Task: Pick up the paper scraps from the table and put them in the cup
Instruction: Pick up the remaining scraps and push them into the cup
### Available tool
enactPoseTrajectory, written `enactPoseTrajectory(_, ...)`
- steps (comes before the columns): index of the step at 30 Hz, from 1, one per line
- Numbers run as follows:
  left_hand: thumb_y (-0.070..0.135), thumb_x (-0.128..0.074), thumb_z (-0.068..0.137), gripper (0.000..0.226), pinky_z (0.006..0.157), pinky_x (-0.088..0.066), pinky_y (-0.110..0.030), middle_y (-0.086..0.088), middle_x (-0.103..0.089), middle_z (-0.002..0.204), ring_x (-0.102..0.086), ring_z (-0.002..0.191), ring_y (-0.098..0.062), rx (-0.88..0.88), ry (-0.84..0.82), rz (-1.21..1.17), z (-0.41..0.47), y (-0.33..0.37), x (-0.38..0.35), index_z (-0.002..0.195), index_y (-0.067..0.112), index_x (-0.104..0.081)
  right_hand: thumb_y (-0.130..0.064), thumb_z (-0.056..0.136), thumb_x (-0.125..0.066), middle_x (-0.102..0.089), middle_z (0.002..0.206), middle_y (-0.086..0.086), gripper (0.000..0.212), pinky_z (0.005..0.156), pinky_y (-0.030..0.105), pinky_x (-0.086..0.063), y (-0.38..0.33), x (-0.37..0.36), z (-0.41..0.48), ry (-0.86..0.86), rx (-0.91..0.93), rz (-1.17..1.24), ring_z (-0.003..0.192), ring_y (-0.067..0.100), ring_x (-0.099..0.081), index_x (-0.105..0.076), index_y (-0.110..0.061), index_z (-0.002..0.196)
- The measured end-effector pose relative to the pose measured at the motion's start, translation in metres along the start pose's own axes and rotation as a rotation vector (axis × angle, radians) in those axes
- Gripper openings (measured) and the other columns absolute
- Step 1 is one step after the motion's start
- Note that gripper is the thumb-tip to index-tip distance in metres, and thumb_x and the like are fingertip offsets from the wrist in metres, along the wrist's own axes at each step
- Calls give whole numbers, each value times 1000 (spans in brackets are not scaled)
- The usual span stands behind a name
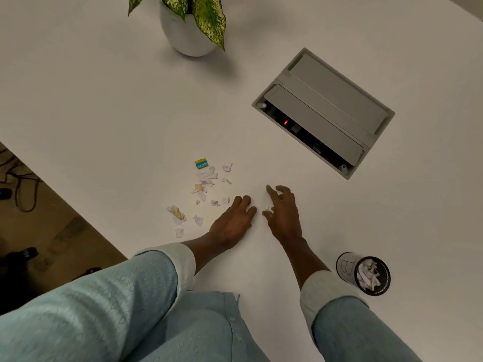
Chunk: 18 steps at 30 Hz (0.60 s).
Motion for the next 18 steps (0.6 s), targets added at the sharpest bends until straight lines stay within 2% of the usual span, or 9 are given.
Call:
enactPoseTrajectory(2,18,-42,107,34,88,-40,-25,-9,-39,144,-42,123,-21,-34,-8,26,3,0,-1,140,9,-45,-9,87,-76,-33,154,4,72,95,36,-56,-5,2,13,-24,45,-85,130,19,-43,-44,-22,150)
enactPoseTrajectory(3,14,-41,107,33,87,-38,-26,-11,-41,142,-42,123,-24,-66,-20,52,4,0,-1,139,7,-47,-9,88,-75,-34,153,3,68,94,35,-56,-8,3,19,-41,72,-135,130,19,-42,-47,-22,148)
enactPoseTrajectory(6,6,-43,106,35,106,-40,-45,-19,-43,147,-37,134,-35,-136,-70,95,4,-1,1,140,-1,-49,-7,93,-66,-41,147,2,46,87,34,-57,-14,5,29,-99,153,-260,129,19,-43,-58,-17,137)
enactPoseTrajectory(7,5,-44,105,35,107,-39,-46,-19,-44,147,-38,133,-36,-139,-69,96,3,-2,3,139,-1,-49,-6,95,-62,-44,143,2,39,86,33,-57,-15,5,29,-111,174,-291,127,19,-44,-60,-15,133)
enactPoseTrajectory(10,1,-51,98,33,88,-42,-33,-16,-49,136,-44,118,-29,-111,-32,136,-2,-2,3,131,1,-52,-3,98,-54,-53,127,3,27,83,32,-55,-12,3,20,-104,189,-361,115,19,-50,-64,-11,122)
enactPoseTrajectory(15,5,-52,101,26,89,-47,-35,-13,-53,129,-48,114,-27,-140,-8,226,-7,1,2,126,3,-58,2,94,-50,-59,114,2,28,76,34,-53,-3,0,-4,-67,136,-326,104,20,-53,-67,-11,111)
enactPoseTrajectory(18,7,-51,100,17,81,-47,-36,-12,-56,117,-50,104,-25,-124,13,200,-4,6,5,114,5,-61,-2,93,-54,-63,110,3,27,75,33,-51,4,-2,-21,-33,69,-236,101,22,-57,-69,-13,112)
Point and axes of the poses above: each hand's wrist, its own z-axis towards the middle knuckle, its own x-axis out of the back of the hand, y = z × x, the point moved 2 cm from there along z, towards the middle knuckle
